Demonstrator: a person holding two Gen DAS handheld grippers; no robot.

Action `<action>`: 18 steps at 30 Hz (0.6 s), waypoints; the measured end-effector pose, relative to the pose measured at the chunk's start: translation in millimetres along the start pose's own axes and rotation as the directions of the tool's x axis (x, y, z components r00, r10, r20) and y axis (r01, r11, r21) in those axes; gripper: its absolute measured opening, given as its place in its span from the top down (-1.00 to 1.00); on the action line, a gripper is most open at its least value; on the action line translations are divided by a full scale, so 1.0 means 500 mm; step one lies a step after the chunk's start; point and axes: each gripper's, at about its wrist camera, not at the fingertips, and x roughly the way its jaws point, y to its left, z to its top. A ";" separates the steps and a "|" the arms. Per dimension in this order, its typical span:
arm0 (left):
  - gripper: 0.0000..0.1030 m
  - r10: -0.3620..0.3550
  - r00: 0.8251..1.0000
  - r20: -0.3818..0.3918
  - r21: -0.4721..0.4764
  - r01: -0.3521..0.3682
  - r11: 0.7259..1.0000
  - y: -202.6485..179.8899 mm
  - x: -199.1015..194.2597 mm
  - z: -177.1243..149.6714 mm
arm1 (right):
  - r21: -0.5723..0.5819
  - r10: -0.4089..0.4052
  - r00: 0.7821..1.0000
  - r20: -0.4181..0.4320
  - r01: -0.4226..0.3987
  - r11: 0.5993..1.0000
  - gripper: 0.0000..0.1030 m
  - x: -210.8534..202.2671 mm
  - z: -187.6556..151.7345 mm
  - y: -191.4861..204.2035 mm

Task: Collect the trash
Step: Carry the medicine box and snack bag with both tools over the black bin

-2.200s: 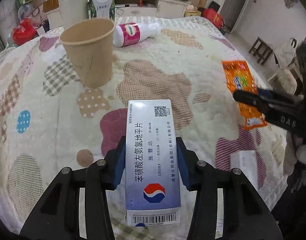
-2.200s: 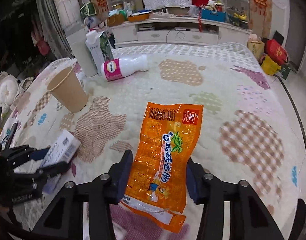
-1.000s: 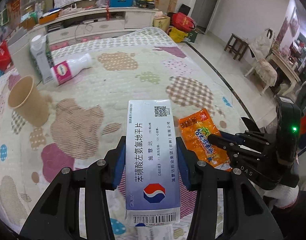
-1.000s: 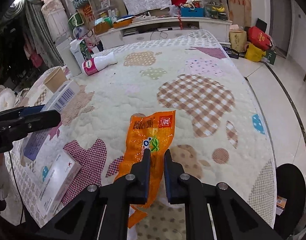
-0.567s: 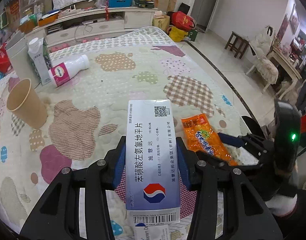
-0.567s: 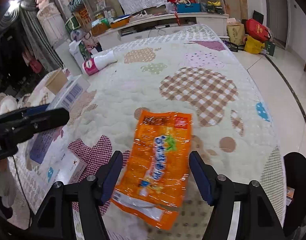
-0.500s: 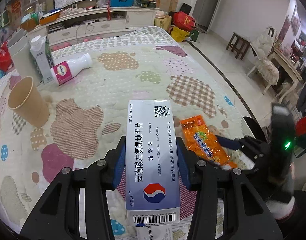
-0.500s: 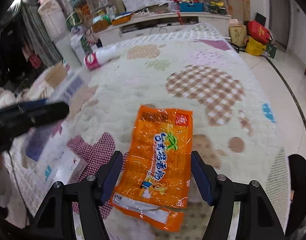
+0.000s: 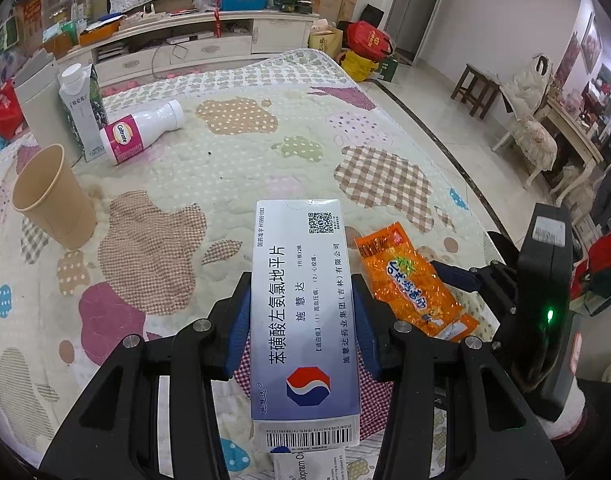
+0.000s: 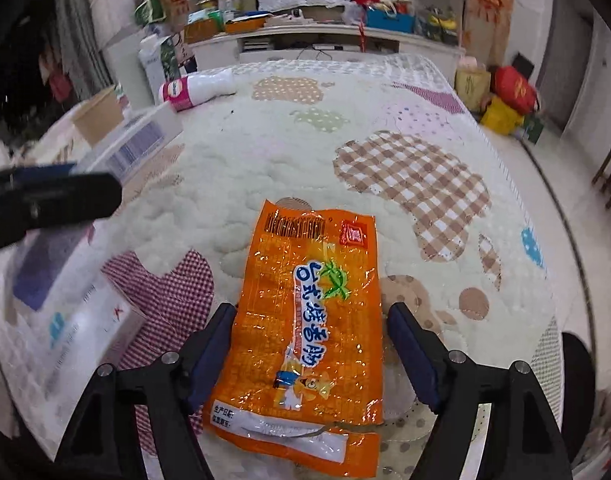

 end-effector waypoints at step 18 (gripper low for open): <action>0.14 -0.091 0.996 -0.013 0.084 0.092 0.992 -0.140 0.021 0.034 | 0.138 0.001 0.997 0.077 -0.011 0.990 0.16 -0.105 -0.036 -0.157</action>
